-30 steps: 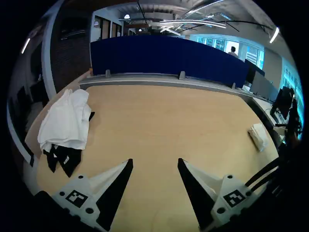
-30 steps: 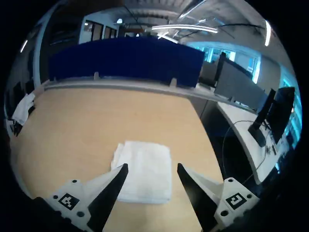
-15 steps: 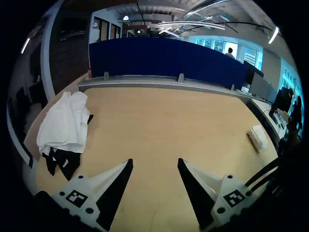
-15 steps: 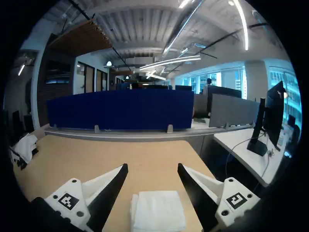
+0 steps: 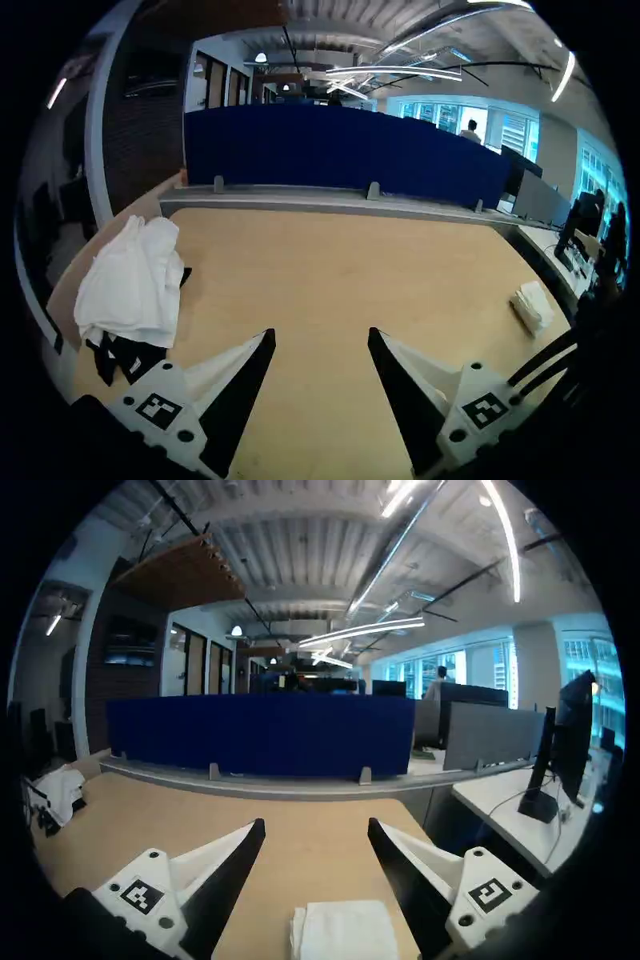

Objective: Fold towel

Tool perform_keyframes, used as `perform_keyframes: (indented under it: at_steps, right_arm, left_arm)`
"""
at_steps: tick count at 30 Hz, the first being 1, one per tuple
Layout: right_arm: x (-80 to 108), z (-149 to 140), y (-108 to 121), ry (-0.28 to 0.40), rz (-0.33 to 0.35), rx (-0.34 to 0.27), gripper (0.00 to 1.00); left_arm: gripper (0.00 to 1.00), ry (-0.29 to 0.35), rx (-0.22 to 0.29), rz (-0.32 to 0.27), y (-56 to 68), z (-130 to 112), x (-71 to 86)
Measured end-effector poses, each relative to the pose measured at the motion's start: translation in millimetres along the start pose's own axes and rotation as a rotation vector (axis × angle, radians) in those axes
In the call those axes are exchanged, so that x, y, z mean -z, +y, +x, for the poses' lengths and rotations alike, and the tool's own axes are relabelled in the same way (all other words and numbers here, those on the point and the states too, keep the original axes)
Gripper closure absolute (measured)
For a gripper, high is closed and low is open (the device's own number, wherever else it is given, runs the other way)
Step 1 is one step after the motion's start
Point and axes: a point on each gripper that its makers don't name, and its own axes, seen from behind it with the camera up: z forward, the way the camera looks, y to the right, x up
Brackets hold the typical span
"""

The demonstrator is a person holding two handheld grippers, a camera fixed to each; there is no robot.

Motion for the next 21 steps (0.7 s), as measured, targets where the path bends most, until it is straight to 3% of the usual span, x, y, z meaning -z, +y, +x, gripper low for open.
perform_keyframes:
  at_steps: [8, 15, 21]
  right_arm:
    - [-0.9, 18, -9, 0.039, 0.005, 0.001, 0.0]
    - [-5.1, 28, -20, 0.069, 0.012, 0.007, 0.0]
    - [-9.4, 33, -38, 0.075, 0.022, 0.018, 0.0]
  left_arm:
    - [0.15, 0.148, -0.018, -0.005, 1.1, 45, -5.4]
    - [0.14, 0.331, -0.032, 0.011, -1.2, 97, 0.2]
    - [0.15, 0.409, -0.031, 0.025, -5.8, 118, 1.9]
